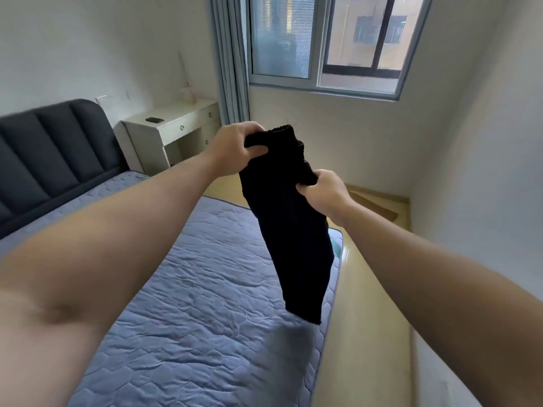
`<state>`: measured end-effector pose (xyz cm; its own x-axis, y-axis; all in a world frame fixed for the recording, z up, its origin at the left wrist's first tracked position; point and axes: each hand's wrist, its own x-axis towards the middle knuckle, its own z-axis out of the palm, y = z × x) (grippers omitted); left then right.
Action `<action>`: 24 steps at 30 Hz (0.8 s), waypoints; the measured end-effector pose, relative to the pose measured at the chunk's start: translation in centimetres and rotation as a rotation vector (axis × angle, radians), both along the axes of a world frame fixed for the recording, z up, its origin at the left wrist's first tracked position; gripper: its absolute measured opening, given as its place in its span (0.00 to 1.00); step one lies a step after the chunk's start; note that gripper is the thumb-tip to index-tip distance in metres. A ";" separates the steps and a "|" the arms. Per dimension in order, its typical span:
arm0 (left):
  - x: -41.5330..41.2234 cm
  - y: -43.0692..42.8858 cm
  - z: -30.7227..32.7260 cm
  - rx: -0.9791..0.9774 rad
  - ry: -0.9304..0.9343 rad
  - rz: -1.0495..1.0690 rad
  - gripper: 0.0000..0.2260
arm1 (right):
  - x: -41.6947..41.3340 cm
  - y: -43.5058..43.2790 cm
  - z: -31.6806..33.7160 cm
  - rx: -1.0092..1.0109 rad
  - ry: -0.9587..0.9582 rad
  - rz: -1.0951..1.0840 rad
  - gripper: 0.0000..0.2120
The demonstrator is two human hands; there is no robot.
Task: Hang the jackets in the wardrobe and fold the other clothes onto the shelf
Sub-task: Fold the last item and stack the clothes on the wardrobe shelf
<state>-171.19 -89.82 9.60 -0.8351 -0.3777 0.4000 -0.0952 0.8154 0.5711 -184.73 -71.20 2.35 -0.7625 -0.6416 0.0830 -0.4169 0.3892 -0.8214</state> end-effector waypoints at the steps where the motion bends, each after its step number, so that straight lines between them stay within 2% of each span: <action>1: 1.0 0.3 -0.1 0.015 0.015 -0.006 0.07 | 0.5 0.1 0.1 0.000 0.020 0.003 0.06; 5: 6.2 2.0 -2.0 0.036 0.016 -0.021 0.07 | 4.3 1.1 -0.6 0.026 0.053 0.057 0.09; 9: 12.9 4.1 -7.4 0.020 -0.061 0.000 0.09 | 11.1 2.5 -4.4 0.187 0.068 0.144 0.27; 12: 18.7 6.0 -14.0 0.063 -0.187 0.013 0.12 | 18.0 3.9 -9.7 0.220 0.146 0.171 0.33; 14: 22.9 7.4 -19.2 0.117 -0.293 0.027 0.13 | 23.3 4.9 -14.0 0.260 0.179 0.196 0.32; 16: 27.2 8.5 -24.0 0.173 -0.388 0.029 0.13 | 28.3 5.7 -18.1 0.373 0.194 0.242 0.25; 19: 34.0 10.1 -29.8 0.255 -0.532 0.013 0.12 | 35.6 6.6 -23.4 0.577 0.120 0.312 0.16; 24: 45.2 12.1 -35.1 0.294 -0.779 -0.010 0.12 | 46.4 7.1 -28.3 0.800 0.053 0.504 0.17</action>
<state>-125.99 -77.71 -25.53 -0.8356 -0.3681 -0.4077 -0.5452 0.6461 0.5342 -138.36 -64.06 -25.96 -0.3879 -0.7758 -0.4977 -0.7188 0.5926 -0.3635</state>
